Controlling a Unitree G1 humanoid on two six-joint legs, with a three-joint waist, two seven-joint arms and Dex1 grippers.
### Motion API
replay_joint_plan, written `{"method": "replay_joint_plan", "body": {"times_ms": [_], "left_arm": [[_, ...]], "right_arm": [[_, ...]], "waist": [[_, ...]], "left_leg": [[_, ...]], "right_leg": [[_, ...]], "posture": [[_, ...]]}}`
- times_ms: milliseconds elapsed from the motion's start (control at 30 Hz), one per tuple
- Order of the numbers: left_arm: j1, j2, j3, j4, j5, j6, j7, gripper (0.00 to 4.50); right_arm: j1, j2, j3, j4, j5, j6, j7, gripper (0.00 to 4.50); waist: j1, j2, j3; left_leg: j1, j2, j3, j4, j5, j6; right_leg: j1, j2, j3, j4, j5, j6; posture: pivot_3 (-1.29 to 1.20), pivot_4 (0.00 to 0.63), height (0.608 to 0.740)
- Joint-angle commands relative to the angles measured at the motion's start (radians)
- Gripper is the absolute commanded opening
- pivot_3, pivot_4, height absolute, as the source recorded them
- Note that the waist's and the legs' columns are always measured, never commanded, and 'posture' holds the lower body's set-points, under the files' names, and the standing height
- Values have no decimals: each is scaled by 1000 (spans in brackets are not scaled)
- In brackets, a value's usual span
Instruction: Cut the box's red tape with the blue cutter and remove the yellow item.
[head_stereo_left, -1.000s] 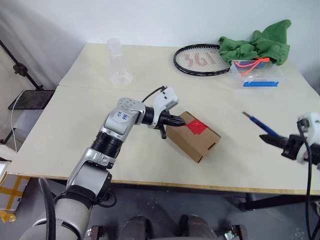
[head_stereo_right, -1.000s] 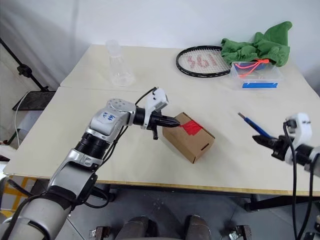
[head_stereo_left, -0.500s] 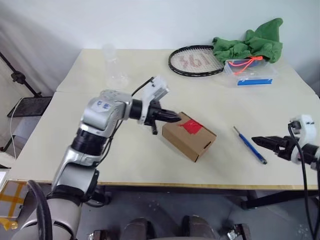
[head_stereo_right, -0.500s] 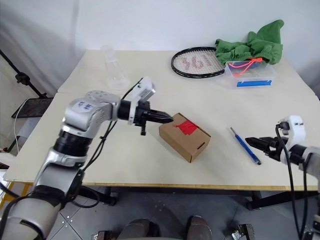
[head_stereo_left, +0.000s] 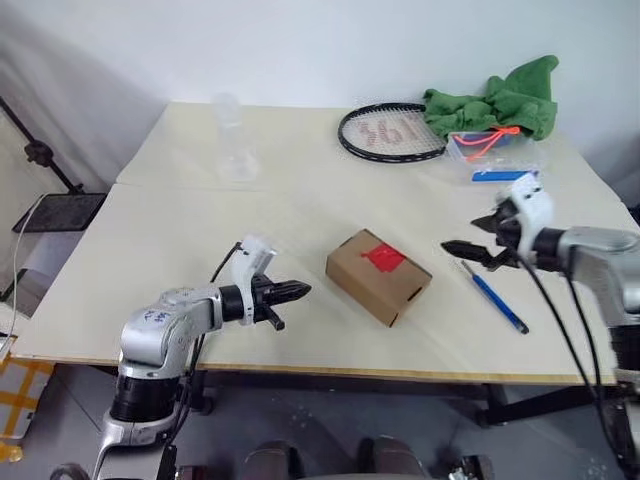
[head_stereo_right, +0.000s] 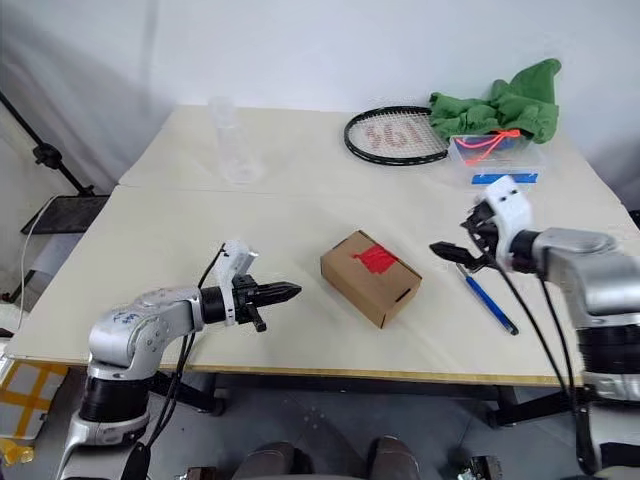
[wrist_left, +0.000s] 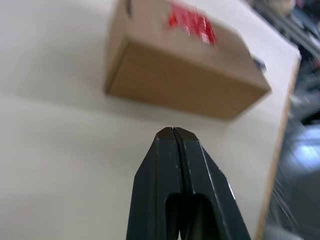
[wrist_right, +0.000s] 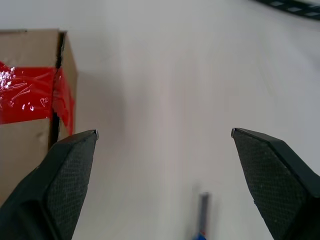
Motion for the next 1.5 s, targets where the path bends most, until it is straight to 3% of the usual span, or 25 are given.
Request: {"method": "replay_joint_plan", "body": {"times_ms": [33,200,300,667,733,1033,1167,1500], "left_arm": [[45,-25,32,-20,1,-171,23,0],[85,-33,13,5,2,-296,17,0],[105,-17,-18,-5,-5,-284,17,582],[107,-32,-84,41,-5,-324,20,3893],[100,-46,-96,65,6,-346,31,4491],[69,-88,-140,127,32,-388,72,4491],[63,-102,-146,125,15,-371,65,3573],[39,-80,-170,177,36,-398,29,422]], "right_arm": [[-80,57,22,123,-58,-122,13,4456],[-121,115,37,225,-100,-191,16,4456],[-150,144,50,264,-123,-193,10,3888],[-130,207,83,218,-167,-128,32,125],[-103,214,87,177,-158,-104,41,0],[3,201,97,-33,-123,10,89,0],[21,211,85,-73,-117,40,68,0],[61,205,89,-168,-96,96,62,0]], "waist": [[-1,2,-2],[-5,3,-4],[-11,4,-9],[-22,6,-13],[-21,6,-14],[-20,5,-18],[-19,5,-19],[-21,4,-19]], "left_leg": [[1,0,1,0,0,0],[1,-3,1,-2,0,0],[1,-3,0,-2,0,0],[4,-3,0,-5,0,0],[4,-3,0,-5,0,0],[9,-5,-1,-6,0,0],[13,-4,-1,-7,0,-1],[14,-5,-1,-7,0,-1]], "right_leg": [[0,0,2,0,0,0],[0,1,1,0,0,0],[0,1,2,0,0,0],[0,2,3,1,0,0],[1,2,4,1,0,0],[6,2,5,0,0,0],[11,2,5,-1,0,0],[11,2,6,-1,0,0]], "posture": [[0,0,740],[0,0,740],[0,0,740],[0,0,740],[0,0,740],[0,0,740],[0,0,740],[0,0,740]]}}
